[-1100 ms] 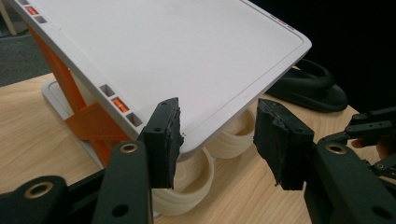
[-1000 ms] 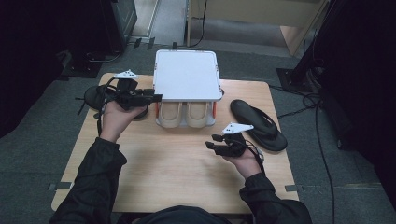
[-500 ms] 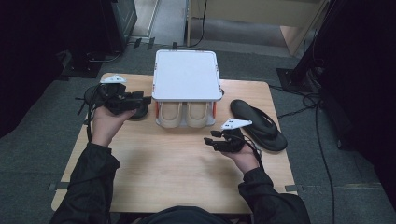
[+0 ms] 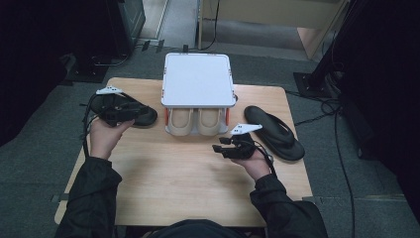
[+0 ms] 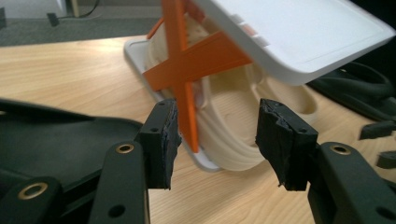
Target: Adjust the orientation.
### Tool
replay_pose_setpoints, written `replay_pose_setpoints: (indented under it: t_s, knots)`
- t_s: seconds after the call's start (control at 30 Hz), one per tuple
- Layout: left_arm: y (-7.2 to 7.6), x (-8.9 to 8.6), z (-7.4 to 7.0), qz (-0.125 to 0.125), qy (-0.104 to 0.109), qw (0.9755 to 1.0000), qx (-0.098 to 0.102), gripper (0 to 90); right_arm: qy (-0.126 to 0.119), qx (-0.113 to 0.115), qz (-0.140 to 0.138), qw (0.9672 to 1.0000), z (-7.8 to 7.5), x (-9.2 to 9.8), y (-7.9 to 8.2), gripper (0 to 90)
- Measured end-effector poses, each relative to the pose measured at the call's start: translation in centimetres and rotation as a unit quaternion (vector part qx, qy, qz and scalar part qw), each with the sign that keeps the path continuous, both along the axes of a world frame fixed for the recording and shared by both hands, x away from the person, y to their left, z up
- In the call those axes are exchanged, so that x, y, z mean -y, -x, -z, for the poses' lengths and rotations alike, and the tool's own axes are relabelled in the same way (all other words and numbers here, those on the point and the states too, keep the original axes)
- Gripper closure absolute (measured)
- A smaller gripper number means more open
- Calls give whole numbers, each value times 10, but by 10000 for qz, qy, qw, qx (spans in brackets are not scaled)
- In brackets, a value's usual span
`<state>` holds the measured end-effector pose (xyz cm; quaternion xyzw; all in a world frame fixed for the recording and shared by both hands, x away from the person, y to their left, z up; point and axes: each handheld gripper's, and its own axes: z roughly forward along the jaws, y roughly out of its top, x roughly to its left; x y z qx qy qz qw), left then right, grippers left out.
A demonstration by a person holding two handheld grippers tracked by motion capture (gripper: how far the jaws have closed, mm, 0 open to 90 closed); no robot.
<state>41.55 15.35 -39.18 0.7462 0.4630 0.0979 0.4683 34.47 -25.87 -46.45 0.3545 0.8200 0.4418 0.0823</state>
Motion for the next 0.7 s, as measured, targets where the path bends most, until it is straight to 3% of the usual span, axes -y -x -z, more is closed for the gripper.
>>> replay_pose_setpoints:
  t_s: [0.2,0.47,0.7]
  knots:
    - [-11,-1,17,-110,-21,9999,-97,527,45,-6,-49,10000,1,-2,1,528]
    - [-29,1,43,-62,-223,9994,-274,639,84,-20,-45,10000,2,-1,3,533]
    - [-43,-1,64,-189,-120,9987,-460,687,158,-43,-40,9999,2,-1,6,536]
